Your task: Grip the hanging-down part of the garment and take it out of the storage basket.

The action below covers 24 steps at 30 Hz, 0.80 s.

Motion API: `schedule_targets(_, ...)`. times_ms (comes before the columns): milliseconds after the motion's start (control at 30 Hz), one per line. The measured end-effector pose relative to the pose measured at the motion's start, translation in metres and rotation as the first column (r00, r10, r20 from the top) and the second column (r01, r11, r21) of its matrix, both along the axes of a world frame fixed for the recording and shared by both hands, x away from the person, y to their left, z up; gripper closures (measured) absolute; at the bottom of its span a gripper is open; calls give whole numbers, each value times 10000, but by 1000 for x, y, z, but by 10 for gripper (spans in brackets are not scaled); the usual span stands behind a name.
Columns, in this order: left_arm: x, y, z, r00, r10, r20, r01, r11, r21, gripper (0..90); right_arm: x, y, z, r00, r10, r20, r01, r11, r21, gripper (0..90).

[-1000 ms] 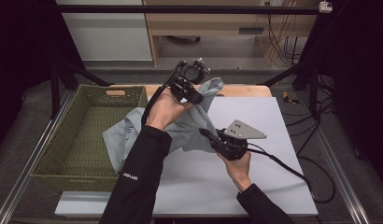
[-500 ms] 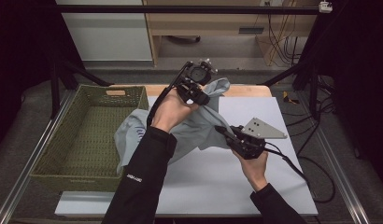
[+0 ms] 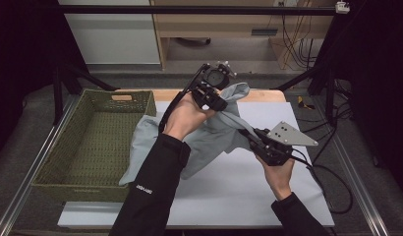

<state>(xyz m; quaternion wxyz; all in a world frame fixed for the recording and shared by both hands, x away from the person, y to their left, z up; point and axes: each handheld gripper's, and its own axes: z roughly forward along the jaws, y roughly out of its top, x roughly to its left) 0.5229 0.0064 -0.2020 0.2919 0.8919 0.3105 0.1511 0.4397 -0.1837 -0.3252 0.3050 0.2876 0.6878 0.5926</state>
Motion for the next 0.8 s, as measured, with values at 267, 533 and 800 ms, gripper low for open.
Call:
schedule_targets(267,-2,-1,4,9999,-105,73,105,9999,-53,799,-4,-3,9,9992,-212,338,220,9995,-229,866)
schedule_targets(533,-2,-3,5,9999,-123,75,125,9998,-147,799,-5,-3,14,9982,-346,489,360,9989,-288,866)
schedule_targets(800,-5,-12,9,9994,-310,158,313,9993,-210,799,-9,-13,23,9965,-526,646,541,9983,-207,865)
